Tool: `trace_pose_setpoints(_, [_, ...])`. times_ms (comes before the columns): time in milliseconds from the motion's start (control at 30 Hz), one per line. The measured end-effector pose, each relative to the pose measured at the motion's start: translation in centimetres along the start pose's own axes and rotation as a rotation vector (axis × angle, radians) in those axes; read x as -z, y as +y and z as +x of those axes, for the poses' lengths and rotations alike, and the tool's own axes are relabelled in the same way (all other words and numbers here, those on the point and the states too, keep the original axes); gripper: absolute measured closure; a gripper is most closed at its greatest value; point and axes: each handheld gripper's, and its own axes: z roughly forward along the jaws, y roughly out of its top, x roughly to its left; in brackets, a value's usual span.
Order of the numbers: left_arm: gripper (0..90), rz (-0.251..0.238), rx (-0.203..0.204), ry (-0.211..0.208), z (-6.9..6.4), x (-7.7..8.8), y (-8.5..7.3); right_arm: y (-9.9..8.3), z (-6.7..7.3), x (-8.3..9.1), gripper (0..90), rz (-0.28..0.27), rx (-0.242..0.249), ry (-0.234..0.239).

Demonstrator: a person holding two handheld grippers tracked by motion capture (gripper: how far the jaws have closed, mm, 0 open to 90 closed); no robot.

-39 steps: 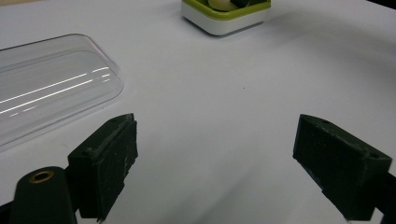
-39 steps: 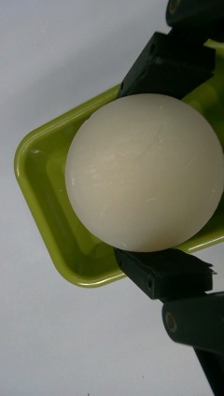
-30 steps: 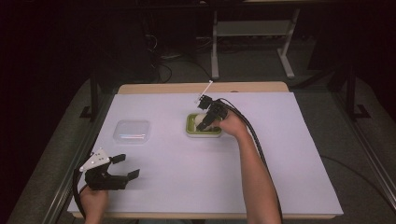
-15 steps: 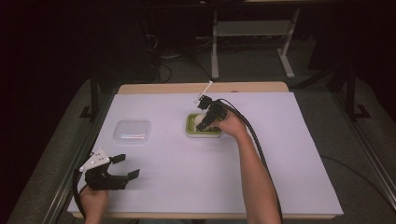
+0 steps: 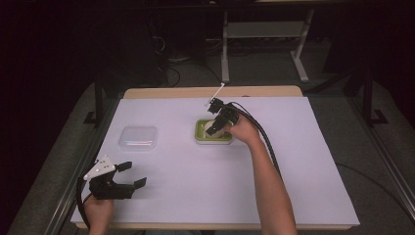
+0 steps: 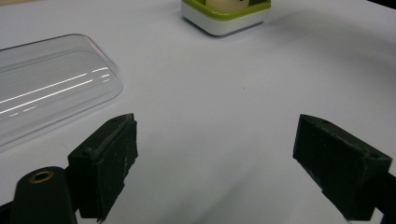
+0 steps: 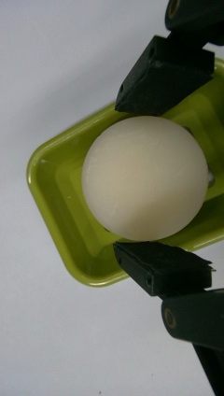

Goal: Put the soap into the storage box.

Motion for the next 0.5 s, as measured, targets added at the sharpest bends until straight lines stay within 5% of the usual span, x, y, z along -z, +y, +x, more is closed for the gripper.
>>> trace_pose_setpoints(500, [13.2,0.002,0.002,-0.001,0.1,-0.1,0.0,-2.0,-0.3,2.4,25.5,-0.048,-0.041,0.001])
